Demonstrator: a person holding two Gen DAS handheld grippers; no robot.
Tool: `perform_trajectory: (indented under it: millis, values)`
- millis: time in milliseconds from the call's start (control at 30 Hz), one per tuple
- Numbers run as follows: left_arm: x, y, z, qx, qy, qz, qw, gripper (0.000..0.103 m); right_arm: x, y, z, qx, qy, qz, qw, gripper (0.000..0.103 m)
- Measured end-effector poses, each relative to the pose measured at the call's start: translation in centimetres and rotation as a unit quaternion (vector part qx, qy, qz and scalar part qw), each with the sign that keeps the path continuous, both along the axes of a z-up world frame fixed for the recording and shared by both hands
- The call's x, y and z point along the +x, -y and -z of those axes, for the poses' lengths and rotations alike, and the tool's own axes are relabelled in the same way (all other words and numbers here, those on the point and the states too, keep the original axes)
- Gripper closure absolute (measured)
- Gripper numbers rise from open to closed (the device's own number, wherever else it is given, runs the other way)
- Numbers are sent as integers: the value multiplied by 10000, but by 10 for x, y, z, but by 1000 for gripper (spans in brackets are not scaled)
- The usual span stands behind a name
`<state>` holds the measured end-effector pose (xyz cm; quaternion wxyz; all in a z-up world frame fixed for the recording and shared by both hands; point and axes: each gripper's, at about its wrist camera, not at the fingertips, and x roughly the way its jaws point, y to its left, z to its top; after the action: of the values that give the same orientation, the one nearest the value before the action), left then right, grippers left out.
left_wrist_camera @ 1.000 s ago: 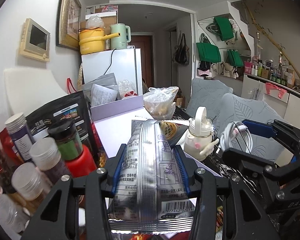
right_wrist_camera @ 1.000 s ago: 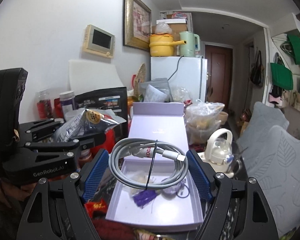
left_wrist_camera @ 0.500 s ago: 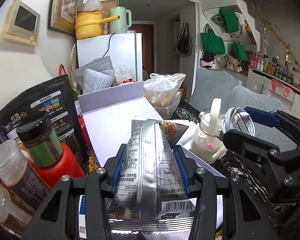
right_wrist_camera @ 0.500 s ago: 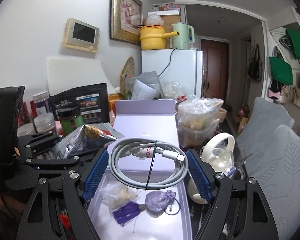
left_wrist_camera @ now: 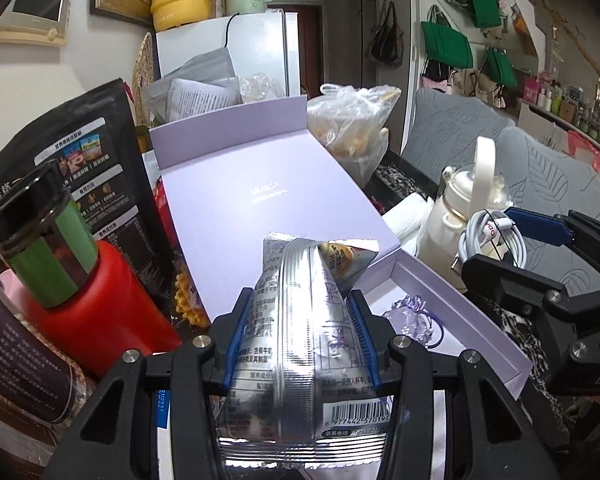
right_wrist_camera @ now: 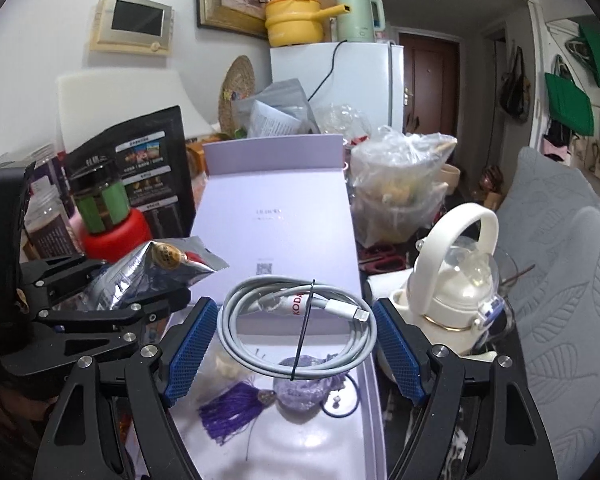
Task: Organize soft objects
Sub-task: 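Carry the foil bag with the left tool while the right tool carries the cable over the lavender box, then lower and release the cable with the right tool while the left tool releases the foil bag into the box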
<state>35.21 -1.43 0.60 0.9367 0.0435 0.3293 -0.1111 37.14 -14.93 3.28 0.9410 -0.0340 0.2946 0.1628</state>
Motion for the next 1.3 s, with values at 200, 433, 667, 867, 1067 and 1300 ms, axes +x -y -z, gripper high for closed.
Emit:
perform_trajectory:
  millis: [200,433,667,867,1067,1300]
  values:
    - [10,4,16,180,-204,-11,9996,57,8,-5,13,-128,-188,-76,9997,23]
    - [18,18,40,501,-491,51,9975,57,22,-11,32,-236,-557,-94,9981,23]
    - [30,23,64,608,-870,99,9943,57,34,-15,51,-414,-858,5,9954,23]
    - [35,19,71,607,-1029,44,9928,57,39,-12,60,-412,-988,53,9942,23]
    - [38,22,74,739,-1058,19,9916,57,43,-11,66,-432,-1074,94,9932,23]
    - [43,24,81,812,-1276,-45,9885,57,44,-13,67,-541,-1099,37,9925,22]
